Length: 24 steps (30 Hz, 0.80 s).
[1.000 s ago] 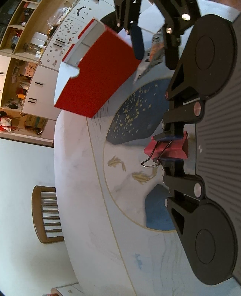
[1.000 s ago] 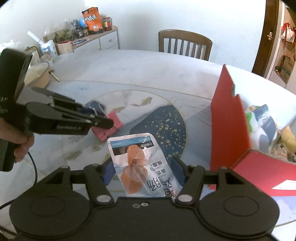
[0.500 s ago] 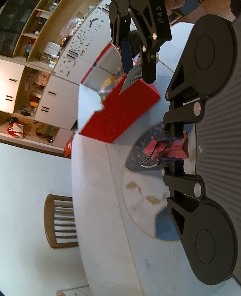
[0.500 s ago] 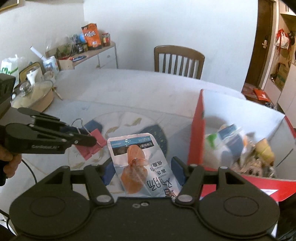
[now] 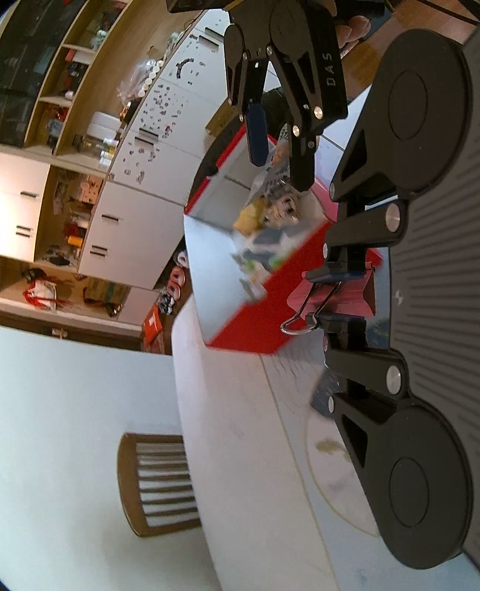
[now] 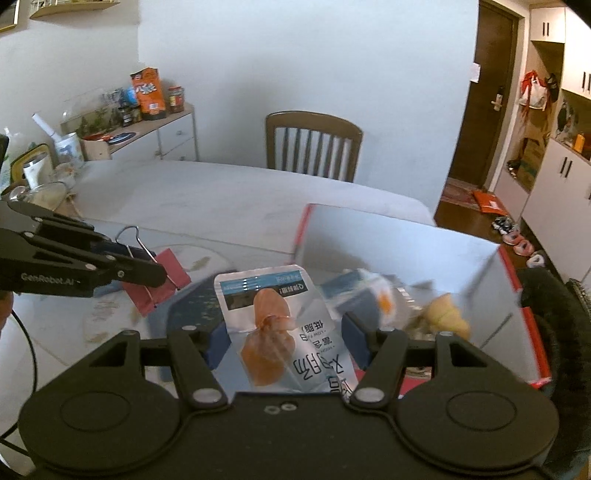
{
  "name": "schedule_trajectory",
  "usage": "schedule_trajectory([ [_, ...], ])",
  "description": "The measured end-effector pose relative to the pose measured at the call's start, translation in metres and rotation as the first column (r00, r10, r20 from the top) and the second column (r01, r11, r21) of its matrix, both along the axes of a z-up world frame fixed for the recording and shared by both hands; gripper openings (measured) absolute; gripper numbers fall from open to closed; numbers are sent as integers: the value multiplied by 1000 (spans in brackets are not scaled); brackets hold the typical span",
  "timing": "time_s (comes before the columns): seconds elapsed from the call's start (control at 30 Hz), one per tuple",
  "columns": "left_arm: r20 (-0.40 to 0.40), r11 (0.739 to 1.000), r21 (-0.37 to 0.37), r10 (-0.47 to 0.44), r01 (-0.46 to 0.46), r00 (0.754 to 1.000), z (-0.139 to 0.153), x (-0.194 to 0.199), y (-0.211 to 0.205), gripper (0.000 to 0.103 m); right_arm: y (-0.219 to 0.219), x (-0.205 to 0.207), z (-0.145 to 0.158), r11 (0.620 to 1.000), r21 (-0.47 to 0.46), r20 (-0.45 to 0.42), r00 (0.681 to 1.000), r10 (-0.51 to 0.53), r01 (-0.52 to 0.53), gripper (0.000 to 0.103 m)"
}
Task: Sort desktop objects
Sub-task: 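Carry the pink clip and printed sachet over the red shoebox with both grippers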
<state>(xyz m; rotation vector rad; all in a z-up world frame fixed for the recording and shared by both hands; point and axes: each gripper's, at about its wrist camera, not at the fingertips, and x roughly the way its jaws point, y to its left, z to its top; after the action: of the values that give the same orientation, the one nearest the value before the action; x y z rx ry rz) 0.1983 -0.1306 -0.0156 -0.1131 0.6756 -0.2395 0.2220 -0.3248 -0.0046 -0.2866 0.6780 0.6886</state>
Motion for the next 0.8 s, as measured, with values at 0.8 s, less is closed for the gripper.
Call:
schedule_trajectory([
  [0.8, 23, 991, 94, -98, 95, 995, 3, 102, -97, 16, -80, 77, -5, 996, -22, 84, 993, -84, 86, 64],
])
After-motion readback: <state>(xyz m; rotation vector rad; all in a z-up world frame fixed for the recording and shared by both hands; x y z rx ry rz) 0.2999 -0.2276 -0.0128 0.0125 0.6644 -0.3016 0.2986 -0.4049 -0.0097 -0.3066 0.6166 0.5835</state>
